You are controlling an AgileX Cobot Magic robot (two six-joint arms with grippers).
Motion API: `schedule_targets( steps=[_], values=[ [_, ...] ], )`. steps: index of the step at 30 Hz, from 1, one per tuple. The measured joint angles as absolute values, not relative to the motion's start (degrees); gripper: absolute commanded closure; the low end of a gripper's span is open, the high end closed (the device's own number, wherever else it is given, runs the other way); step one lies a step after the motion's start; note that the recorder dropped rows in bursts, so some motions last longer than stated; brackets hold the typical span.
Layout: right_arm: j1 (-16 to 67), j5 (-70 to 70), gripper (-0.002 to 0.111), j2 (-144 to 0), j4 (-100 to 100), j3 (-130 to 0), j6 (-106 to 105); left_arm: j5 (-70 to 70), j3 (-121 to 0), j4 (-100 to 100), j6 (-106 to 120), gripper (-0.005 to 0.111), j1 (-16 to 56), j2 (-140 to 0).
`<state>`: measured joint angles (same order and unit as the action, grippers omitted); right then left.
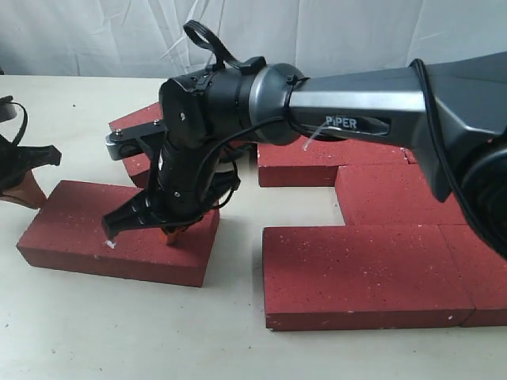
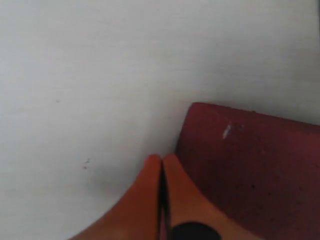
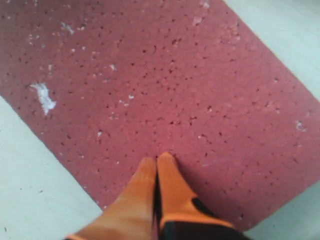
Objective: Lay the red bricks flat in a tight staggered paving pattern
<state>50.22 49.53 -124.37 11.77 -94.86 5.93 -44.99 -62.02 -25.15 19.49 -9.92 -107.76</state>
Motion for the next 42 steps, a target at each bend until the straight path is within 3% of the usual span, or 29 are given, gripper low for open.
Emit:
schedule_targets(
  steps=[16, 29, 42],
  values=[
    [47.2, 51.1, 0.109, -124.4, 4.6, -95.1, 10.3, -47.8, -61.4, -42.0, 31.7, 0.107, -10.3, -113.3],
    [45.1, 56.2, 0.109, -124.2, 1.2, -95.1, 10.6, -43.0, -61.5, -45.9, 36.0, 0.107, -2.9, -113.8],
    [45.0, 55.5, 0.109, -123.9, -0.9, -95.1, 13.9, -42.9, -62.3, -45.9, 37.2, 0.107, -2.4, -113.9]
  ],
)
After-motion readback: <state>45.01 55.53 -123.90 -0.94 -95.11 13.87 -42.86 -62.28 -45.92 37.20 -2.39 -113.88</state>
